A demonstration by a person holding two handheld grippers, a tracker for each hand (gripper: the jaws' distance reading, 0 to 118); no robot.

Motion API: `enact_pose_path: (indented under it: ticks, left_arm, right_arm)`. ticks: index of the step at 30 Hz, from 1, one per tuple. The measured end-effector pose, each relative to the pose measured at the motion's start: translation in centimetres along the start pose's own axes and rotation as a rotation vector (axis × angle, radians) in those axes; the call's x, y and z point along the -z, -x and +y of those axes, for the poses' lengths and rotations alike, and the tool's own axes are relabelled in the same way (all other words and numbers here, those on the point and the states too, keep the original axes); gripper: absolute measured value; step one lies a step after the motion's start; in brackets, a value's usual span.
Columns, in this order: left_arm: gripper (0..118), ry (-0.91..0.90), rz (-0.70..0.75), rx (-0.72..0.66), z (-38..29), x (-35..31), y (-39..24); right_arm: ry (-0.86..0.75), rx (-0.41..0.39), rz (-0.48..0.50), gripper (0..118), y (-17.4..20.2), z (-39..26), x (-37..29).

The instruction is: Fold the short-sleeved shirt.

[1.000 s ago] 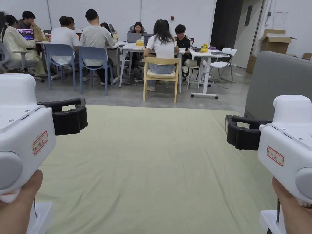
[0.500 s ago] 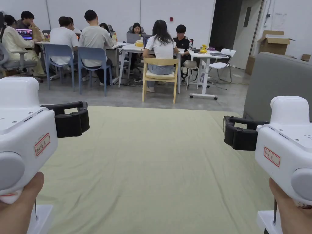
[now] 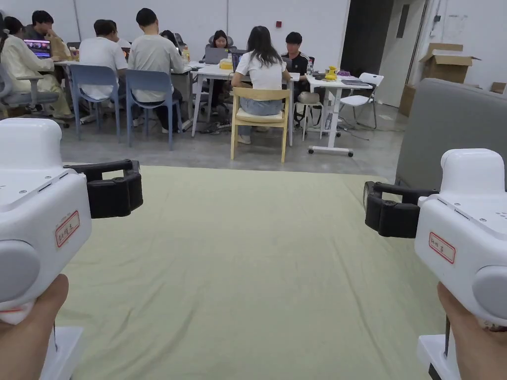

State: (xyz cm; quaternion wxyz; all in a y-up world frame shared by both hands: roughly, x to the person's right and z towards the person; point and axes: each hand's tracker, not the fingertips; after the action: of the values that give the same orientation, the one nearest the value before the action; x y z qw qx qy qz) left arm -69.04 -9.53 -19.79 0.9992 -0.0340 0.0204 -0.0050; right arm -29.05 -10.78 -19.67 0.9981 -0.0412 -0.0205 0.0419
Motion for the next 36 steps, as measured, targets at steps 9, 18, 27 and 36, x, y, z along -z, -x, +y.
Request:
enact_pose_path:
  ticks: [9,18,27,36]
  left_arm:
    - [118,-0.002,0.002,-0.001,-0.02,0.05,-0.06]
    - [118,0.000,0.003,0.002,-0.04,0.03,0.05]
    - [118,0.008,0.003,-0.008,-0.44,0.11,0.30]
    - [118,0.026,0.001,0.000,-0.48,0.67,0.48]
  right_arm:
    - [0.000,0.004,0.011,118,-0.09,-0.35,0.00]
    - [0.003,0.001,0.015,118,0.14,-0.48,0.04]
    - [-0.013,0.007,0.023,118,0.17,-0.51,-0.23]
    - [-0.026,0.002,0.026,118,0.29,-0.42,-0.11]
